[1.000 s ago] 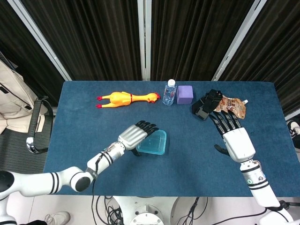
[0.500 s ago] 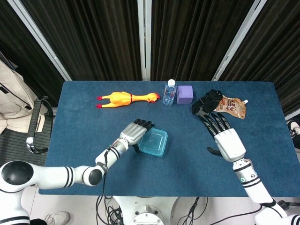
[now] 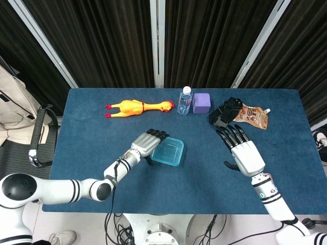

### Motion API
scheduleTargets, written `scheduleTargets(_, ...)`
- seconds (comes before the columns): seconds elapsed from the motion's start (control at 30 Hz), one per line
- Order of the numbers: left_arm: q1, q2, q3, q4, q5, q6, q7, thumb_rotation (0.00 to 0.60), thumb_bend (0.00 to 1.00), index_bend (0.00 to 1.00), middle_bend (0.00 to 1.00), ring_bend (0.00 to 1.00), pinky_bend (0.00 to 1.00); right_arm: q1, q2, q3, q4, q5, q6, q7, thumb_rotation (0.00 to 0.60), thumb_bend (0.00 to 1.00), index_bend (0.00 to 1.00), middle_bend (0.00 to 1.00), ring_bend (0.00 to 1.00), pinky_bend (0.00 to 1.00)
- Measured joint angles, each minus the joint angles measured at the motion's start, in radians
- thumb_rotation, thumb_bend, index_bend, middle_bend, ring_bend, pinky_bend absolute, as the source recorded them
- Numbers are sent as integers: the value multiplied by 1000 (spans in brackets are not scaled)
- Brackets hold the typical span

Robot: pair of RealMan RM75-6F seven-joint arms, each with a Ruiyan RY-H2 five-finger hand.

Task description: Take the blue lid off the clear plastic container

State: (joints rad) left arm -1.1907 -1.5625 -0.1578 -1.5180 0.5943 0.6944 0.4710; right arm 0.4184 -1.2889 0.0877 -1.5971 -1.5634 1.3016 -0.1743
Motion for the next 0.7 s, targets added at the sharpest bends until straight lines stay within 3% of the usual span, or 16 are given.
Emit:
scheduleTargets(0.2, -32, -20, 9, 40, -47, -21, -5, 600, 19, 5, 7, 0, 4, -1, -8, -3, 9, 3, -6, 11, 600, 0, 0, 68, 0, 0)
scheduleTargets(0.3, -42, -26, 8, 57, -71, -43, -24, 600, 19, 103, 100, 8, 71, 1, -24, -5, 16, -2, -7, 22, 600, 0, 0, 67, 0, 0)
scheduleTargets(0.4, -45, -35, 7, 75, -78, -46, -49, 600, 19, 222, 233, 101, 205, 6, -55, -7, 30, -12, -6, 42, 600, 0, 0, 58, 0, 0)
scheduleTargets(0.47, -43, -41, 7, 78, -72, -33, -56, 600, 19, 281, 308, 173, 276, 11, -89, -9, 47, -22, -6, 58, 600, 0, 0, 38, 0, 0)
scheduleTargets(0.7, -36, -49, 20, 60, -49, 14, -61, 600, 19, 298, 334, 203, 302, 47, -255, -9, 156, -62, -8, 95, 600, 0, 0, 0, 0, 0)
